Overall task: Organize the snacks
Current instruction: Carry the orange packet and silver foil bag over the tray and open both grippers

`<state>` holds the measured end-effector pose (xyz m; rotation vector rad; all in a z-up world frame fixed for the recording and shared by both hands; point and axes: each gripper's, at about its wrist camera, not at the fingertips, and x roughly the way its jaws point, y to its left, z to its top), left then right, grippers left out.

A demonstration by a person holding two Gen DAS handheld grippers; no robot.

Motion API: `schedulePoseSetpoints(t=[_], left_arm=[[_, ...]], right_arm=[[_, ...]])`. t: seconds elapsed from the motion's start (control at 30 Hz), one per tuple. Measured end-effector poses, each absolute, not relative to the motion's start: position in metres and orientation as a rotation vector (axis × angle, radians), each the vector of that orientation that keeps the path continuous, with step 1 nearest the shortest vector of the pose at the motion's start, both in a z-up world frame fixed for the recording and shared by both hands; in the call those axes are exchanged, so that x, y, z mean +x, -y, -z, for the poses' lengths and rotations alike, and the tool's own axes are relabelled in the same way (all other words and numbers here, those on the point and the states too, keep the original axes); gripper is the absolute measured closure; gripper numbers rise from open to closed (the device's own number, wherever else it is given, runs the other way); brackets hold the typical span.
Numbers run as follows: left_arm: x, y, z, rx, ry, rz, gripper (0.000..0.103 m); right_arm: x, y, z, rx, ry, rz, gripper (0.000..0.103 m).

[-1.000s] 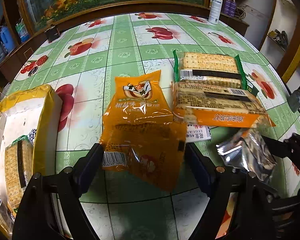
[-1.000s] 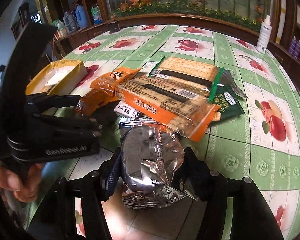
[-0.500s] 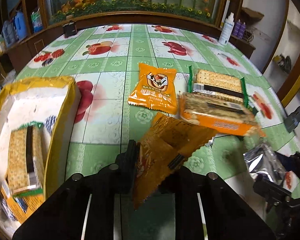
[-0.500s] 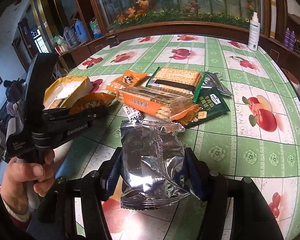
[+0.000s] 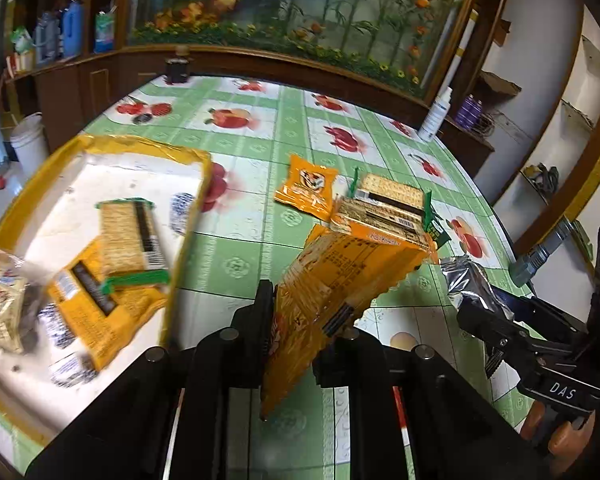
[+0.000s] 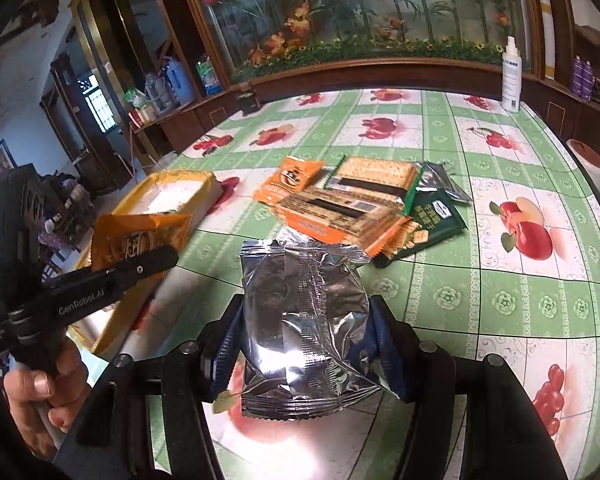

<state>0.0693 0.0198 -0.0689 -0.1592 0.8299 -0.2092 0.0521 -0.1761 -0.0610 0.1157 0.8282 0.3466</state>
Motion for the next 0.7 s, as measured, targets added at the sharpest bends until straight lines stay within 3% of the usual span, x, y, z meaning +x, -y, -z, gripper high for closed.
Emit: schedulePoseSetpoints(t=[0.7], left_arm=[[0.019, -0.078, 0.029, -0.091, -0.697, -0.091, 0.089]], right_arm=[[0.019, 0.122, 0.008, 0.107, -0.710, -0.512, 0.042]])
